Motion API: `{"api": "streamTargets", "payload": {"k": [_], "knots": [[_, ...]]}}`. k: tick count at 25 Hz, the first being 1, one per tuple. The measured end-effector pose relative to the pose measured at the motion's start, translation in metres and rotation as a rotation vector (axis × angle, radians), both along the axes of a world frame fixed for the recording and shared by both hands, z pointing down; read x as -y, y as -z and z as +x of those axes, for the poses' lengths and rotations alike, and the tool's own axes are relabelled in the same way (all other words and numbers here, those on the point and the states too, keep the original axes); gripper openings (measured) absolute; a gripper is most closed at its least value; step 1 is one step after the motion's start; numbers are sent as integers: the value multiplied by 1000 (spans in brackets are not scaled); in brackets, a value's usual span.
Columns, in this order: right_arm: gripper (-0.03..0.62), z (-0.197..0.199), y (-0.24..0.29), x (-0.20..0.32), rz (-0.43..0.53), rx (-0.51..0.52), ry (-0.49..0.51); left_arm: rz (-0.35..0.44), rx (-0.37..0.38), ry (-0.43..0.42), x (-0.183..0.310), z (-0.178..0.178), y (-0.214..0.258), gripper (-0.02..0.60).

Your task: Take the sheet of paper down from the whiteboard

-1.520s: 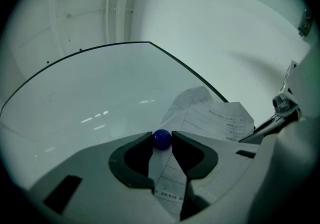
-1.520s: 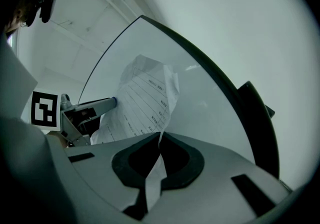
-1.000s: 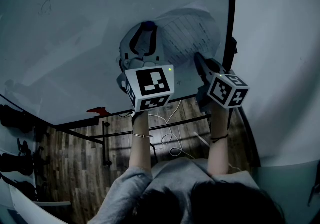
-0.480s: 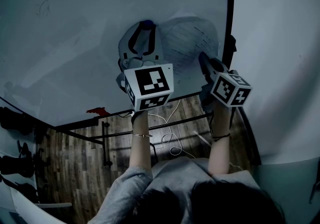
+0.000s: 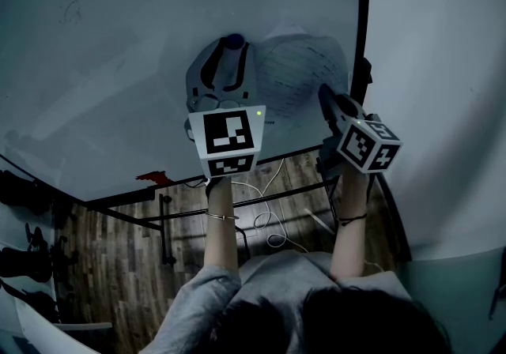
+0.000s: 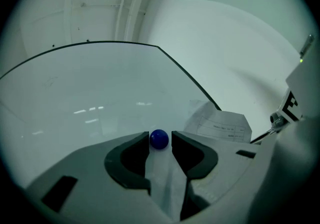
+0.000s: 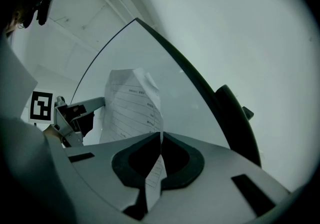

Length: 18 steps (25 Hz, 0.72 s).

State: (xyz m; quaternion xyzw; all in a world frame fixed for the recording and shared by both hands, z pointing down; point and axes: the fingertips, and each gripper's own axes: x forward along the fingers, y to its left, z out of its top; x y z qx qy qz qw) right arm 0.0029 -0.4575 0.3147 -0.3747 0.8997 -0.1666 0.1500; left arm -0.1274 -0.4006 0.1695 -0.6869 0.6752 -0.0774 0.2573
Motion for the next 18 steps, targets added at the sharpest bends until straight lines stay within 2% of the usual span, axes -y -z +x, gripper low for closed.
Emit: {"api": "streamTargets", "payload": {"k": [7,12,18], "knots": [[0,12,-2,-3,24,-23,-18,-1,-72,-3,-12,-8,-9,124],[1,14,-3,-9,32,-37,-5,-35,-155,-9,-20,-19,-23,116],[1,18,-6,-19,50,-52,16,-96,-218,-6,-30,-24,-51,85]]}}
